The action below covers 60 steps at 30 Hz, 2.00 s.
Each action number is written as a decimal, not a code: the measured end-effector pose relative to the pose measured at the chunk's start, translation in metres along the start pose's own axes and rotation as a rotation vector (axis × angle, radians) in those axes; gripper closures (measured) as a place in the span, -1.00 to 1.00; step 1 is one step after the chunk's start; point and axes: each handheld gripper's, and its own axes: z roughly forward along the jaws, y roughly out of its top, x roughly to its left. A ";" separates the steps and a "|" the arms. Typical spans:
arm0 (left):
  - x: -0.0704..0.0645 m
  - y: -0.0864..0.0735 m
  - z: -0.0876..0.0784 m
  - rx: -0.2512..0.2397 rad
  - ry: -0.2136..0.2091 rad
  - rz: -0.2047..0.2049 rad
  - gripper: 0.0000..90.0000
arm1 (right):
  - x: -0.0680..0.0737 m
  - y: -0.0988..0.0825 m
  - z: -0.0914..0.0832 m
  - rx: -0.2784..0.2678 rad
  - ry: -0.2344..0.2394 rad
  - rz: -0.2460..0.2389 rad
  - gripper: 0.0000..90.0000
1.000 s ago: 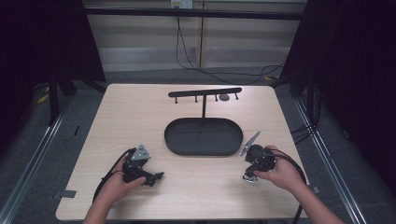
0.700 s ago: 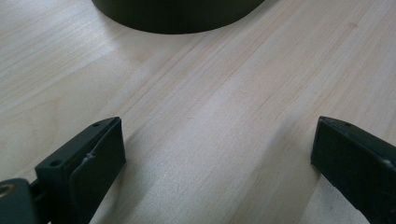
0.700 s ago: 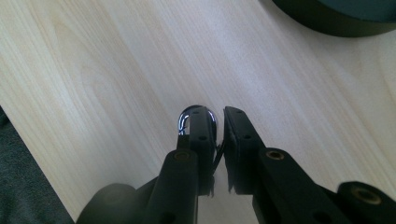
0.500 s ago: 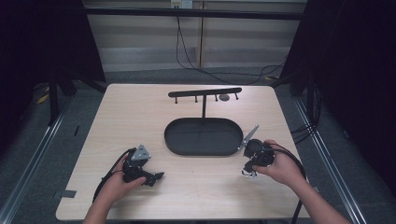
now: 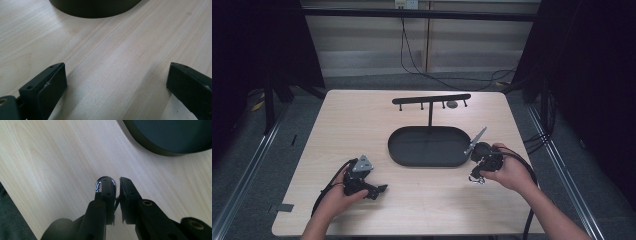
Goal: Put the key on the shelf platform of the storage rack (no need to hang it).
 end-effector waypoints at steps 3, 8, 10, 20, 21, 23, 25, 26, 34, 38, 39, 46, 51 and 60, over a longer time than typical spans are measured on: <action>0.000 0.000 0.000 0.000 0.000 0.001 -0.94 | 0.000 0.003 0.000 0.009 -0.006 -0.002 0.83; 0.000 0.000 0.000 0.004 0.000 0.005 -0.94 | -0.002 0.009 -0.003 -0.006 -0.007 0.004 0.83; 0.000 0.000 0.000 0.003 -0.002 0.003 -0.94 | -0.003 0.010 -0.004 -0.009 -0.010 0.004 0.83; 0.000 0.000 0.000 0.004 0.000 0.005 -0.94 | -0.009 0.017 -0.005 -0.026 -0.013 0.034 0.83; 0.000 0.000 0.000 0.004 0.000 0.005 -0.94 | -0.009 0.017 -0.005 -0.026 -0.013 0.034 0.83; 0.000 0.000 0.000 0.003 -0.001 0.003 -0.94 | -0.010 0.018 -0.003 -0.029 -0.015 0.026 0.83; 0.000 0.000 0.000 0.003 0.000 0.004 -0.94 | -0.012 0.019 -0.003 -0.033 -0.019 0.026 0.83; 0.000 0.000 0.000 0.004 0.000 0.005 -0.94 | -0.012 0.021 -0.005 -0.032 -0.025 0.034 0.83; 0.000 0.000 0.000 0.003 0.000 0.004 -0.94 | -0.015 0.028 -0.010 -0.038 -0.035 0.028 0.83; 0.000 0.000 0.000 0.003 0.000 0.004 -0.94 | -0.017 0.030 -0.009 -0.042 -0.038 0.032 0.83; 0.000 0.000 0.000 0.003 -0.001 0.003 -0.94 | -0.017 0.030 -0.009 -0.041 -0.042 0.033 0.83; 0.000 0.000 0.000 0.003 0.000 0.004 -0.94 | -0.021 0.033 -0.009 -0.041 -0.052 0.040 0.83; 0.000 0.000 0.000 0.003 0.000 0.004 -0.94 | -0.022 0.039 -0.014 -0.049 -0.060 0.043 0.83; 0.000 0.000 0.000 0.004 0.000 0.005 -0.94 | -0.024 0.045 -0.013 -0.049 -0.061 0.045 0.83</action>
